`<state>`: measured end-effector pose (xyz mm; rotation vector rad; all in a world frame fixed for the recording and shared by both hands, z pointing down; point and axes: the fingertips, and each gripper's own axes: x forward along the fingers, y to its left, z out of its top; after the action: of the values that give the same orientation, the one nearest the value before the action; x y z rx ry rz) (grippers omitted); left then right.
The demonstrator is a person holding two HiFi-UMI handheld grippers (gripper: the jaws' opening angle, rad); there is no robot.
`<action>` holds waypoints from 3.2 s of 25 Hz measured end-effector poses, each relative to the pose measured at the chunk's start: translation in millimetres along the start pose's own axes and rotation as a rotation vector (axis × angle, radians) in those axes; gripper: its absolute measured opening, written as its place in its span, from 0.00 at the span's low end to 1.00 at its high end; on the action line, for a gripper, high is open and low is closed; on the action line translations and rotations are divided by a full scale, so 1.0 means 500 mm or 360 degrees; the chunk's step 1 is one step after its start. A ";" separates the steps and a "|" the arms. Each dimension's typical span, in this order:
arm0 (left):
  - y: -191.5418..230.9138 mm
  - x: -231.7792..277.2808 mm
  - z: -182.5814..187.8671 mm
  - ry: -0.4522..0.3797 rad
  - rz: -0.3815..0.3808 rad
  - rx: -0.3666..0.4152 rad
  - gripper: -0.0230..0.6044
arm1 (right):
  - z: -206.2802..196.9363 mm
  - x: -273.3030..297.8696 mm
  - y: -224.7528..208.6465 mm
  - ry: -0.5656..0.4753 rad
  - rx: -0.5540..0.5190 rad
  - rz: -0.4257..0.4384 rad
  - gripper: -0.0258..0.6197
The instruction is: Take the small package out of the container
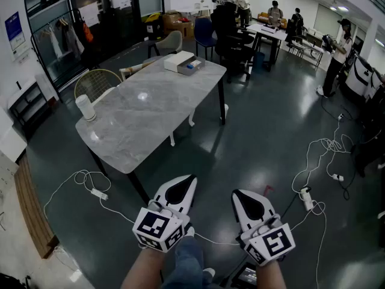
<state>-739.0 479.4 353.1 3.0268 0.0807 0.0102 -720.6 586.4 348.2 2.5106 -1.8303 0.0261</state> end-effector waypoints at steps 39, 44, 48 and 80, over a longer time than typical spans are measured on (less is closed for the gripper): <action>0.446 0.697 0.136 -0.0106 0.0024 0.0066 0.06 | 0.101 0.650 -0.564 -0.0112 -0.0139 0.0032 0.08; 0.495 0.843 0.159 -0.0117 0.0116 0.0077 0.06 | 0.124 0.742 -0.711 -0.0173 -0.0107 0.0091 0.08; 0.531 0.924 0.171 -0.0157 0.0202 0.0073 0.06 | 0.130 0.803 -0.784 -0.0184 -0.0140 0.0177 0.08; 1.055 1.327 0.115 -0.0065 0.0454 -0.0209 0.06 | 0.044 1.482 -1.039 0.0060 -0.0066 0.0450 0.08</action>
<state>-48.1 -14.9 358.2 2.8781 -0.3409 -0.0207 0.5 39.3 341.8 2.1888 -2.1299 0.0424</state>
